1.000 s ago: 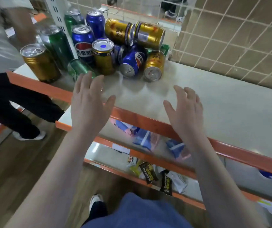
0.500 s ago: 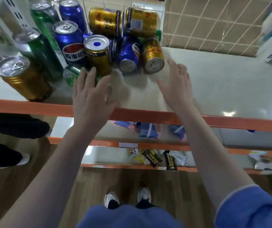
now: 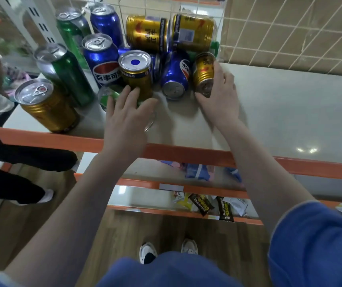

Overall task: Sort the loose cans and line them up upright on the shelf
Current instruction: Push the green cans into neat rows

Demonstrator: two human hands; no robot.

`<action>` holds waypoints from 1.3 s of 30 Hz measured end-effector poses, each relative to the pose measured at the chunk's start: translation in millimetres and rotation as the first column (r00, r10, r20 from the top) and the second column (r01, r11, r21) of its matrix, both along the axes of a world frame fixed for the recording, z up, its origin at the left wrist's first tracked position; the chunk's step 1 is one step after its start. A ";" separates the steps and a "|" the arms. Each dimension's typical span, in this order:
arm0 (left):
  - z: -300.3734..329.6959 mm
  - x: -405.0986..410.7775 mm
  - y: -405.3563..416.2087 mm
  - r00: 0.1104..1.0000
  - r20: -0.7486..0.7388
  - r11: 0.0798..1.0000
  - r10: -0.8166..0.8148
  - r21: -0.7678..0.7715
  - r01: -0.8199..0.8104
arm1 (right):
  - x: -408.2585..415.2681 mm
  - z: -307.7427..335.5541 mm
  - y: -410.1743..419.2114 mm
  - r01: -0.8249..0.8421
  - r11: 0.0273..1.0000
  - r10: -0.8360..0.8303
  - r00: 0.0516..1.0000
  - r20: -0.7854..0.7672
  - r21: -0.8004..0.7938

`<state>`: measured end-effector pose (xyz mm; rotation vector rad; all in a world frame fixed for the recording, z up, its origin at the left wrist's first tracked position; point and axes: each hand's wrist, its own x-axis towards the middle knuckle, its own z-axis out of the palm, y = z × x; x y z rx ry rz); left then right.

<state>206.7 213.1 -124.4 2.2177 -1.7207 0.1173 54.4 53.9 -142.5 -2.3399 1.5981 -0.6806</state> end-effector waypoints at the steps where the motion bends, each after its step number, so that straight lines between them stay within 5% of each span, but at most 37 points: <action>1: 1.3 -0.1 -0.9 1.000 0.025 1.000 0.000 0.010 0.000 | 2.0 -0.1 -1.1 0.003 1.000 -0.003 1.000 0.011 0.004; 8: 14.9 3.7 -5.8 0.977 0.207 0.993 -0.042 0.121 0.017 | 5.2 -3.6 -3.9 0.022 0.999 -0.020 0.998 0.063 -0.046; 15: 25.0 -1.2 -2.8 0.970 0.238 0.986 -0.046 0.166 0.007 | -5.9 1.4 3.8 0.022 1.000 -0.022 0.993 0.113 0.009; 25: 43.9 -23.3 -2.6 0.985 -0.131 0.994 -0.112 -0.017 0.110 | -60.2 8.9 45.4 0.067 0.994 -0.088 0.962 0.257 0.088; 34: 57.4 -38.4 -11.2 0.861 -0.500 0.992 -0.098 -0.114 0.046 | -86.8 18.7 51.7 0.064 0.995 -0.082 0.961 0.263 0.076; 39: 56.1 -39.3 -17.1 0.815 -0.576 0.997 -0.068 -0.079 0.027 | -88.0 28.2 48.6 0.087 0.996 -0.087 0.959 0.270 0.012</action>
